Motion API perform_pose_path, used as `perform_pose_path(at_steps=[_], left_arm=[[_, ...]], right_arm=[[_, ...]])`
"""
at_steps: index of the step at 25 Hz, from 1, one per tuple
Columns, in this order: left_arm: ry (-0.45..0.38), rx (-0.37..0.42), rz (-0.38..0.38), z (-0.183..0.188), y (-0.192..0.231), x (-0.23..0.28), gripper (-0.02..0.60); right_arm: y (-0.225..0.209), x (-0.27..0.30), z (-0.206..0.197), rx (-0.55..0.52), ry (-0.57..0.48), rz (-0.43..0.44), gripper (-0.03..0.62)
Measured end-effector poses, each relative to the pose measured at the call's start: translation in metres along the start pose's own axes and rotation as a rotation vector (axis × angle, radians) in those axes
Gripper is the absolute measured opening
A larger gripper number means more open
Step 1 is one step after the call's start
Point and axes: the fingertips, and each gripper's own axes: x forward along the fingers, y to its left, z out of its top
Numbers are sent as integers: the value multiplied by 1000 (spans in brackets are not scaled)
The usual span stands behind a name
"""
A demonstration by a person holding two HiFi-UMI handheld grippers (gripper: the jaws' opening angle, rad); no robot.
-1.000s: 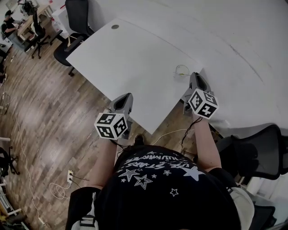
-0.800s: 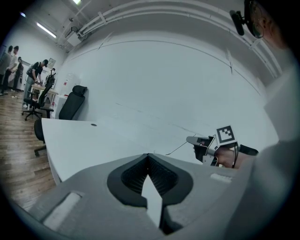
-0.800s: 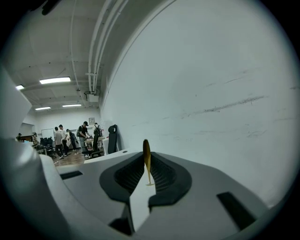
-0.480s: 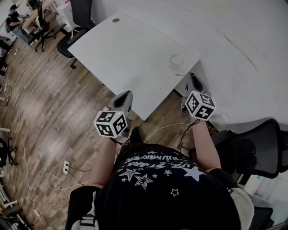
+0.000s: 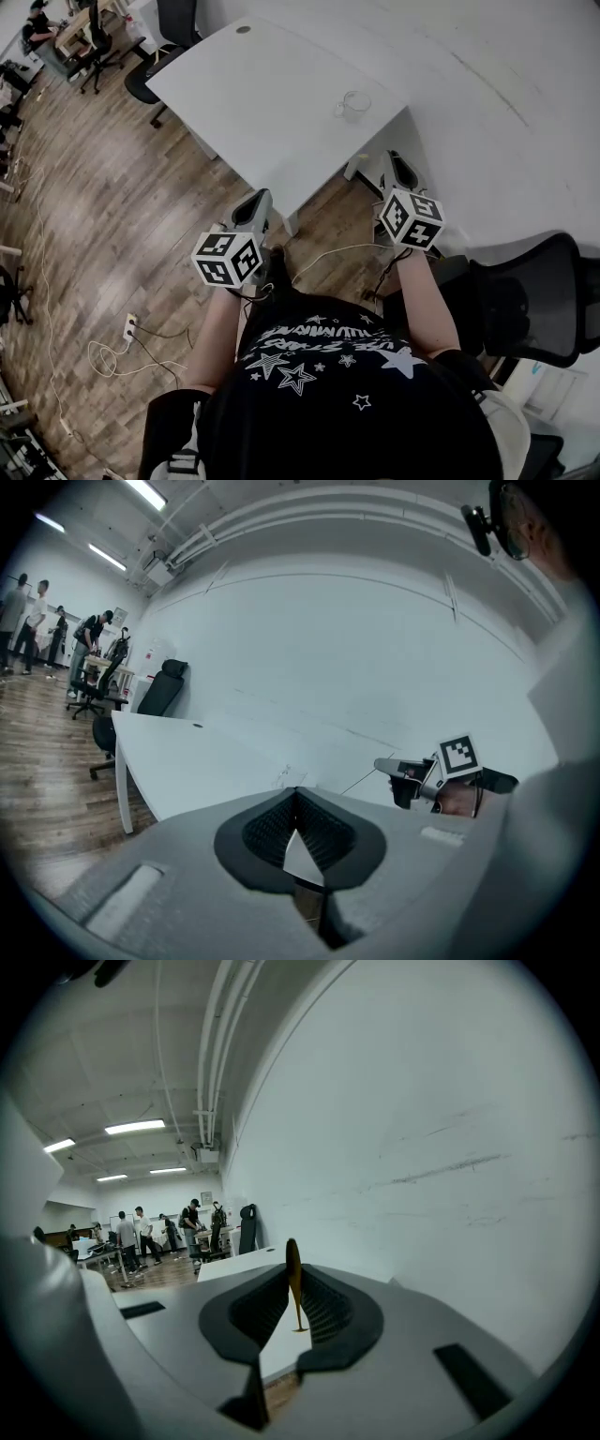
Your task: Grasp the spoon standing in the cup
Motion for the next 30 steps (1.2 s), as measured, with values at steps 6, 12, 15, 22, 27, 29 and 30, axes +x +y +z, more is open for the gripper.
perform_pose_path(at_steps=[6,12,15,22,27,29,30], left_arm=[[-3,68,30,-9,-24,-30,5],[-18,12,66,-19,-28,-51,6],[-16,0,73,-23,-30,-54,6],[0,0,62,-29,-29,-61,6],[14,2,53,-32,-28,-76,6],[21,9,46,-31,-27,-85,6],[24,11,42,-32,-26,-90,6]], right_arm=[[5,-31,-14,2,16,39,48],[12,-51,-26,2,38,69,46],[17,-56,-32,-6,49,84,48],[28,-60,-41,1,59,86,48],[39,-70,-44,6,57,80,48],[46,-76,-44,7,53,78,48],[51,-80,-44,8,51,76,48]])
